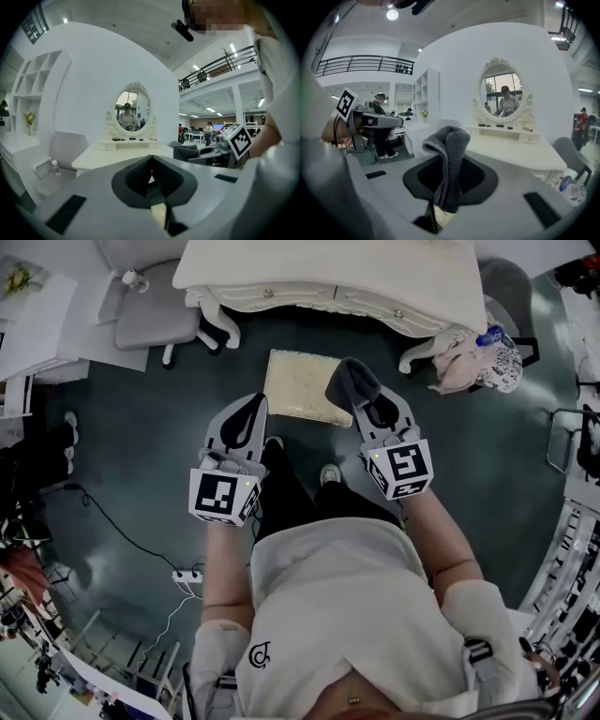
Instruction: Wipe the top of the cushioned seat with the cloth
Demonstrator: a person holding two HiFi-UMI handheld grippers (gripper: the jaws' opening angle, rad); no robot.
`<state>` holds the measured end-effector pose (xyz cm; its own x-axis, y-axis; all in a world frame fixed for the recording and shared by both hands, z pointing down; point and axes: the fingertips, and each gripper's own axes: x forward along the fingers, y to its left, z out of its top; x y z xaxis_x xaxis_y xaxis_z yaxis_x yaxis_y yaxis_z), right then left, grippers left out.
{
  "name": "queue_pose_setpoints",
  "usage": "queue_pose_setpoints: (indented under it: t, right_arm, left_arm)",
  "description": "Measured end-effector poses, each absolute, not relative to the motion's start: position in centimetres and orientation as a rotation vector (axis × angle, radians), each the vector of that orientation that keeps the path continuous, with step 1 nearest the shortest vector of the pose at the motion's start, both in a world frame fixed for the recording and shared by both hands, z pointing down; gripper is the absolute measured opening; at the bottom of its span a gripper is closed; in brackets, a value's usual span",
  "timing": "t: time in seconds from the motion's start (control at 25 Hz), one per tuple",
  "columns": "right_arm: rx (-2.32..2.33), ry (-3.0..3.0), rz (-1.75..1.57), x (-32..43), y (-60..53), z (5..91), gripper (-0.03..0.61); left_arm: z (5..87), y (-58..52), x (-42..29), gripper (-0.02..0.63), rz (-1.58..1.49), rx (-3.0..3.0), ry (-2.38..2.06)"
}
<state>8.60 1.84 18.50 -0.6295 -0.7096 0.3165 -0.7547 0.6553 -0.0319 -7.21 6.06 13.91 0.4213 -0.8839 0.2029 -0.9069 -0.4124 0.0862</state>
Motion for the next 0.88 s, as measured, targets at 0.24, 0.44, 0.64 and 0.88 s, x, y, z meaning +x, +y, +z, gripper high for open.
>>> queue_pose_setpoints:
  t: [0.24,0.44,0.64,0.88]
  right_arm:
    - [1.202,-2.479,0.332,4.7,-2.3,23.7,0.075]
    - [1.203,-2.43,0.374,0.1,-5.7,28.4,0.075]
    - [1.16,-2.385,0.435,-3.6,-8.6,35.3,0.075]
    - [1.133,-2.267,0.607,-6.1,-9.9,44.5,0.075]
  left_arm:
    - [18.2,0.1,-9.8,0.012,0.199,2.587,-1.404]
    - [20.7,-3.9,-12.2,0.012,0.186,2.671,-1.287]
    - [26.0,-7.1,-14.6,0.012,0.167,2.639,-1.212]
    - [33.2,-8.9,-16.5,0.012,0.199,2.589,-1.112]
